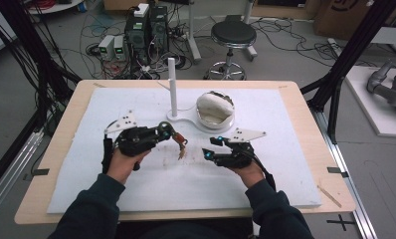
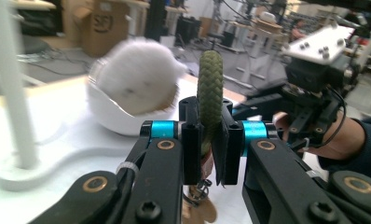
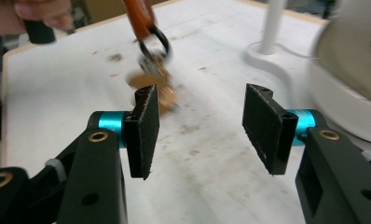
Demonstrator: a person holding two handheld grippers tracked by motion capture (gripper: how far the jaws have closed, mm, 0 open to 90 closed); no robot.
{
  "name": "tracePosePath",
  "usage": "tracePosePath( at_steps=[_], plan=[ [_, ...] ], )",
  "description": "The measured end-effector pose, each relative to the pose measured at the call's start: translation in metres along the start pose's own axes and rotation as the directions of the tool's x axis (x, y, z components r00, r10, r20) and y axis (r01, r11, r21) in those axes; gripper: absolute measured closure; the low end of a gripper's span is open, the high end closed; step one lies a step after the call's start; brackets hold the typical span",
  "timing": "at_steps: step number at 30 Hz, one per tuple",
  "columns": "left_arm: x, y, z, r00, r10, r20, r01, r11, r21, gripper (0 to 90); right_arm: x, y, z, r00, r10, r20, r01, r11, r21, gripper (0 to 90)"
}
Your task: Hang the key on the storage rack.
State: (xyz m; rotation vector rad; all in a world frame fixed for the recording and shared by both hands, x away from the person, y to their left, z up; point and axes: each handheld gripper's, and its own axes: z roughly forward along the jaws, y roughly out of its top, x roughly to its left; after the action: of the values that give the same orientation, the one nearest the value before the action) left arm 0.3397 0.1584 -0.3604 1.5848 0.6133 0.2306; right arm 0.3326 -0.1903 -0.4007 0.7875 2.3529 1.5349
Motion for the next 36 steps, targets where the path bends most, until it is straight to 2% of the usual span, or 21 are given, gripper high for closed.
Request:
tracePosePath(
  at_steps=[3, 7, 9, 14, 16, 18, 23, 29, 32, 36],
  plan=[
    [0.011, 0.017, -0.005, 0.9997, 0.002, -0.025, -0.002, 1.0000, 0.010, 82.6, -0.010, 0.000, -0.011, 0.9992, 0.016, 0.038, -0.015, 1.000, -0.028, 46.8],
    [0.026, 0.042, -0.004, 0.9989, 0.025, -0.040, -0.023, 0.9976, 0.065, 82.6, -0.022, -0.001, -0.026, 0.9958, 0.032, 0.086, -0.028, 0.998, -0.054, 46.7],
    [0.032, 0.052, -0.001, 0.9985, 0.031, -0.045, -0.027, 0.9966, 0.077, 82.6, -0.027, -0.002, -0.033, 0.9933, 0.042, 0.108, -0.034, 0.997, -0.069, 46.7],
    [0.047, 0.070, 0.009, 0.9984, 0.036, -0.043, -0.032, 0.9945, 0.100, 82.6, -0.037, -0.004, -0.048, 0.9882, 0.062, 0.140, -0.048, 0.993, -0.104, 46.7],
    [0.052, 0.075, 0.016, 0.9980, 0.049, -0.040, -0.043, 0.9912, 0.125, 82.6, -0.040, -0.005, -0.053, 0.9860, 0.066, 0.153, -0.049, 0.993, -0.110, 45.8],
    [0.054, 0.078, 0.022, 0.9979, 0.054, -0.035, -0.049, 0.9897, 0.135, 82.6, -0.043, -0.006, -0.057, 0.9831, 0.066, 0.171, -0.046, 0.992, -0.118, 44.7],
    [0.059, 0.082, 0.042, 0.9974, 0.071, -0.010, -0.068, 0.9794, 0.190, 82.6, -0.048, -0.008, -0.062, 0.9788, 0.073, 0.191, -0.049, 0.991, -0.126, 44.4],
    [0.075, 0.077, 0.062, 0.9990, 0.035, -0.026, -0.029, 0.9729, 0.229, 82.6, -0.048, -0.008, -0.063, 0.9784, 0.066, 0.196, -0.042, 0.991, -0.127, 44.5],
    [0.079, 0.077, 0.069, 0.9993, 0.024, -0.028, -0.016, 0.9728, 0.231, 82.5, -0.048, -0.008, -0.063, 0.9786, 0.062, 0.196, -0.038, 0.991, -0.125, 44.5],
    [0.085, 0.077, 0.073, 0.9997, 0.002, -0.026, 0.004, 0.9764, 0.216, 82.5, -0.049, -0.009, -0.064, 0.9784, 0.069, 0.195, -0.046, 0.991, -0.123, 44.5]
  ],
)
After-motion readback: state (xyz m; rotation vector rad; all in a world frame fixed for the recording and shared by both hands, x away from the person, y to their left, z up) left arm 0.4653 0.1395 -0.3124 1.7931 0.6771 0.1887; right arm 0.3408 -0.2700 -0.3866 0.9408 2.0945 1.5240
